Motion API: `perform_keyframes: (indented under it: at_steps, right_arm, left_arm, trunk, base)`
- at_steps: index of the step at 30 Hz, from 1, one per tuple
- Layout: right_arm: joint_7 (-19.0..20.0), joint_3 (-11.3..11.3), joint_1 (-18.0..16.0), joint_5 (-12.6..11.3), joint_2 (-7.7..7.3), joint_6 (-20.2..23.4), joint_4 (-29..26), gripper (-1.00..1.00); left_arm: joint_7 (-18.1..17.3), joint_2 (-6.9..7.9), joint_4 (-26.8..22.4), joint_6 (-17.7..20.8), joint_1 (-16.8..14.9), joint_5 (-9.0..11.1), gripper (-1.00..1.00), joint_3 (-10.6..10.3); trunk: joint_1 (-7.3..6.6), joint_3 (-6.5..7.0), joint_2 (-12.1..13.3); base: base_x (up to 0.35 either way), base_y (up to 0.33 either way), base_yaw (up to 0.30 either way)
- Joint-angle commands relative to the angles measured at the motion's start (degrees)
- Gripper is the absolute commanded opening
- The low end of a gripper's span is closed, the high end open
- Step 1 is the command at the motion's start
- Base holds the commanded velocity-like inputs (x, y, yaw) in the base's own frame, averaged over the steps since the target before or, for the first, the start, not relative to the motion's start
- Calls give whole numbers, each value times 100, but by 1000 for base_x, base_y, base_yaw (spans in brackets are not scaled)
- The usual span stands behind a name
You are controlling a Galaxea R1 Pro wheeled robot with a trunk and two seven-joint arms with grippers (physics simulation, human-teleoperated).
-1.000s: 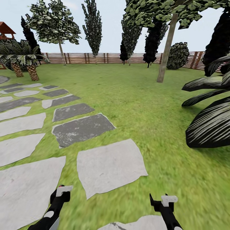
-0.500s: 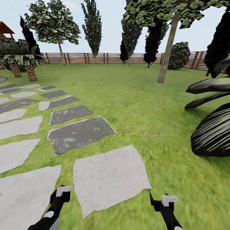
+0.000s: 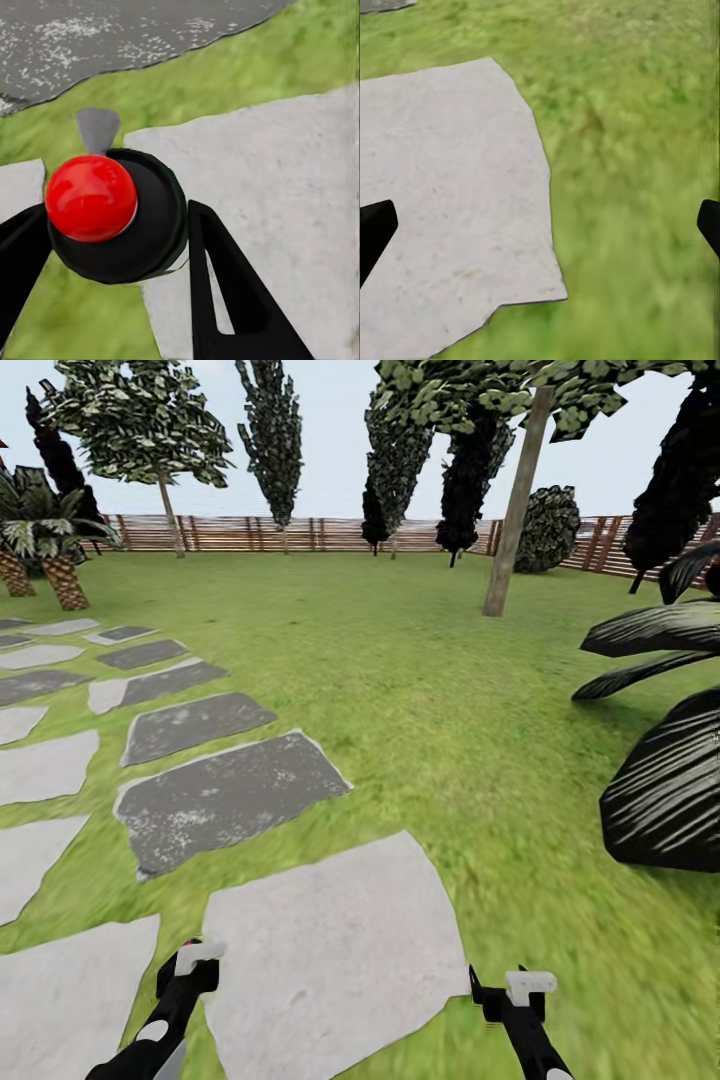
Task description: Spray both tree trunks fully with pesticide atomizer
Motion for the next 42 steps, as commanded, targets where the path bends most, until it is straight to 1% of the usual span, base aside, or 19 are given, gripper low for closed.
perform_keyframes:
  at_steps: [1, 22, 42]
  right_arm:
    - [0, 0, 0, 0, 0, 0, 0, 100]
    - [0, 2, 0, -8, 0, 0, 6, 100]
    - [0, 18, -1, 0, 9, 9, 18, 100]
  left_arm:
    - [-2, 0, -1, 0, 0, 1, -100, 1]
    - [-2, 0, 4, 0, 0, 1, -100, 1]
    - [-2, 0, -3, 0, 0, 8, -100, 1]
  trunk:
    - [0, 0, 0]
    - [0, 0, 0]
    - [0, 0, 0]
  base:
    - [337, 0, -252]
    - [338, 0, -252]
    - [338, 0, -13]
